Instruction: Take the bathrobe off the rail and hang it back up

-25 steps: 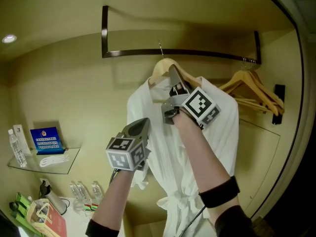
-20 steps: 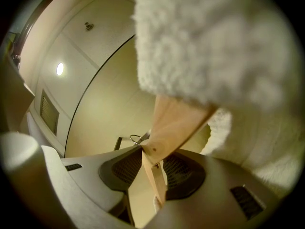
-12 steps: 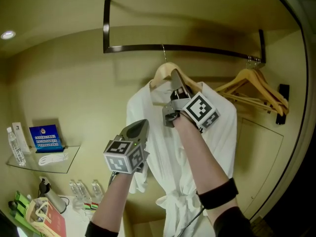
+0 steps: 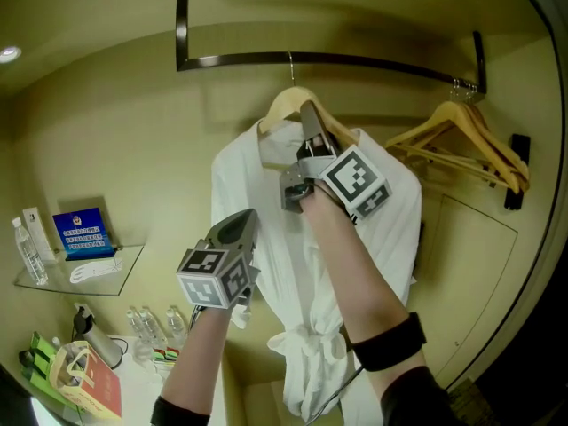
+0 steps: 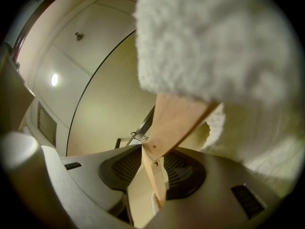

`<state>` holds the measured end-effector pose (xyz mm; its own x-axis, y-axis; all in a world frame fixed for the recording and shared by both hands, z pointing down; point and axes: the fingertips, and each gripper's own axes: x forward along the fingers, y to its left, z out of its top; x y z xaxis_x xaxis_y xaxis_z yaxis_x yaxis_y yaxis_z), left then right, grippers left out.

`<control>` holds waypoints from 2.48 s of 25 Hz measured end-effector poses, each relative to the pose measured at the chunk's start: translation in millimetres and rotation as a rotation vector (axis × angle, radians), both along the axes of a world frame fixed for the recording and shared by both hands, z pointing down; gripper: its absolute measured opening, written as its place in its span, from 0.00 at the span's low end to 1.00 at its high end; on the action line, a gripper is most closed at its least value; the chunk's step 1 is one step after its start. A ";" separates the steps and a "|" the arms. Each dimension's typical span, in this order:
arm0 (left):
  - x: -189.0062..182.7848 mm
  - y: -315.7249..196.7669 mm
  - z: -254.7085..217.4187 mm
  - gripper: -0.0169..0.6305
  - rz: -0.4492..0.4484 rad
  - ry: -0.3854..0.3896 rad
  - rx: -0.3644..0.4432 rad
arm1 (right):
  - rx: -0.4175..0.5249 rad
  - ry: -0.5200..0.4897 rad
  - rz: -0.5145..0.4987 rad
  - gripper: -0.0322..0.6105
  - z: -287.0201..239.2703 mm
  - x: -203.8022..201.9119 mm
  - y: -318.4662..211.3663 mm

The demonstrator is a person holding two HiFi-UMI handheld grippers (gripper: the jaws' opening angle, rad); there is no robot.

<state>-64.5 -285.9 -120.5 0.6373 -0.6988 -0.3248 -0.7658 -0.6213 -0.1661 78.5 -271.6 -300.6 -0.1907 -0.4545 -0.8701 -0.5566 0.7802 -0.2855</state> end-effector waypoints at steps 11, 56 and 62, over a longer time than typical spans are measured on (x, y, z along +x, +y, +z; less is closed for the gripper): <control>-21.7 8.1 26.8 0.03 -0.105 -0.020 0.020 | -0.123 -0.136 -0.075 0.32 15.4 -16.1 13.7; -34.4 194.4 310.8 0.03 -0.367 -0.131 -0.388 | -0.628 0.854 0.224 0.18 483.4 46.0 155.5; -65.5 220.8 367.6 0.03 -0.343 -0.147 -0.461 | -0.830 0.887 0.253 0.15 582.2 60.8 176.7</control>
